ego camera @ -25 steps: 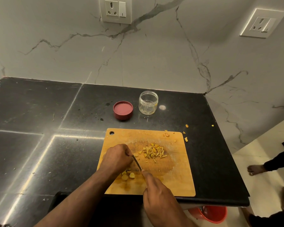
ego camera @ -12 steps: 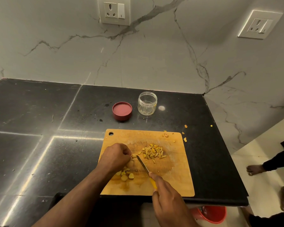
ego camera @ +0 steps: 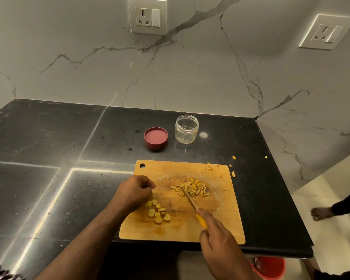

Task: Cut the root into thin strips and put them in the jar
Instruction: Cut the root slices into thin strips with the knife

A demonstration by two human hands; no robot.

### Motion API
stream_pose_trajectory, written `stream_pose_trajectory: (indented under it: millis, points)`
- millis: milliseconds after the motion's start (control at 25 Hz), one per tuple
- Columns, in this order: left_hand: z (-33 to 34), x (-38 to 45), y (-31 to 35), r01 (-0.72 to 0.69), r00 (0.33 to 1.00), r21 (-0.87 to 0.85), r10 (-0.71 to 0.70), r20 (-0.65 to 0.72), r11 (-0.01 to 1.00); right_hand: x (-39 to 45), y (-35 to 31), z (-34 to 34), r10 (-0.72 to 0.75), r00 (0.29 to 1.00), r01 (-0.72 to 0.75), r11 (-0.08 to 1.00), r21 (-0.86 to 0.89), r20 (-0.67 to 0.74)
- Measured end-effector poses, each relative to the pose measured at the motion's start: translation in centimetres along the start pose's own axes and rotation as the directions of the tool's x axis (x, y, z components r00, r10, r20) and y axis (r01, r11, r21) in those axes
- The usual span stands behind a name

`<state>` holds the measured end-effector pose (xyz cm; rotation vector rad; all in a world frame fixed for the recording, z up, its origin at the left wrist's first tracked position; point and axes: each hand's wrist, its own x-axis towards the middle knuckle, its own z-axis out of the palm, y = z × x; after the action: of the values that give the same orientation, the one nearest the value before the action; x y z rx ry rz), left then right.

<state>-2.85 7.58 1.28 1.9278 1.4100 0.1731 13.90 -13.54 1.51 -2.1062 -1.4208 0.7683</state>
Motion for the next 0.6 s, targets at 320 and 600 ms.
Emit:
stream_pose_trajectory:
  millis: [320, 600]
  points:
    - [-0.8, -0.4, 0.0, -0.017, 0.997, 0.062, 0.012, 0.079, 0.998, 0.7, -0.1, 0.1, 0.011, 1.0, -0.011, 1.0, -0.02, 0.002]
    - [-0.2, -1.4, 1.6, -0.132, 0.977, 0.073, 0.117, 0.177, 0.989, 0.2, -1.1, 0.1, -0.01, 1.0, 0.008, 0.997, 0.079, 0.025]
